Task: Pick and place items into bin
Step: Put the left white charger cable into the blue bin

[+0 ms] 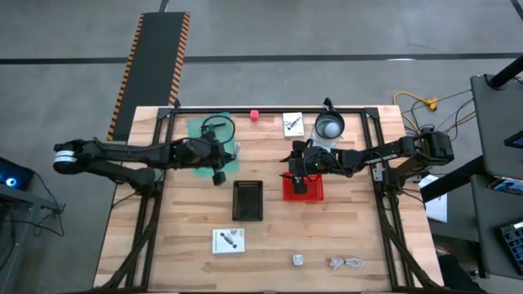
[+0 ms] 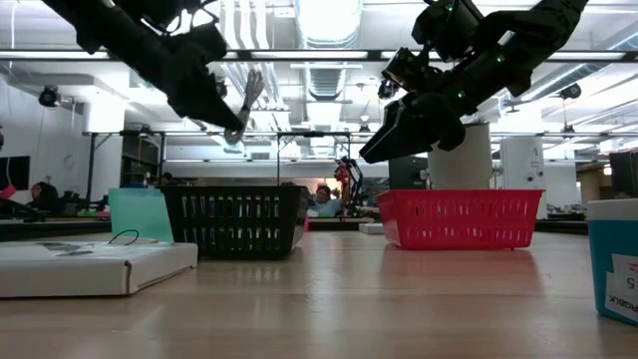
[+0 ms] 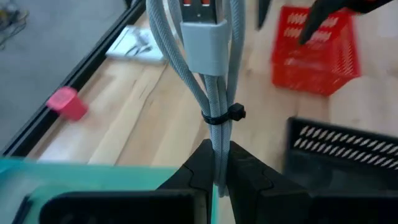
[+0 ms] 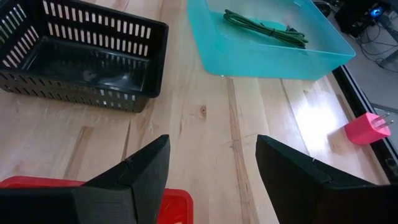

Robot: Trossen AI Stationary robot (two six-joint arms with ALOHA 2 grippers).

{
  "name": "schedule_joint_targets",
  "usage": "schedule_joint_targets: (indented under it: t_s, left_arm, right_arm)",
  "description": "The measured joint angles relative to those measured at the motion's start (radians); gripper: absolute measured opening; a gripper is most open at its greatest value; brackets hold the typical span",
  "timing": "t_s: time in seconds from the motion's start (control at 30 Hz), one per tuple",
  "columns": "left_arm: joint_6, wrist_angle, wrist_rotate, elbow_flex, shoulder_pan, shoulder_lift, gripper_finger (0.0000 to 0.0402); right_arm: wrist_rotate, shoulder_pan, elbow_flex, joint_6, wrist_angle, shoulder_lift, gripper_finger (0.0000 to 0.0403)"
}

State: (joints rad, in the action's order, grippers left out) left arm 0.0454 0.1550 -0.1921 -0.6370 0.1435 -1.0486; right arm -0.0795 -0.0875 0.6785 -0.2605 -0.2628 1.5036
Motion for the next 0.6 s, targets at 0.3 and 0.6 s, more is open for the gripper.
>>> schedule_joint_targets:
  t_s: [0.3,0.6]
  left_arm:
    - [0.018,0.062,0.006,-0.002,0.141,-0.029,0.0013]
    - [0.270,0.142,0.004,-0.023,0.309,-0.119,0.0013]
  right_arm:
    - [0.000,0.000,0.000,0.026,-0.003,0.000,0.0224]
    - [-0.001,0.000,-0.001,0.061,-0.003,0.000,0.0224]
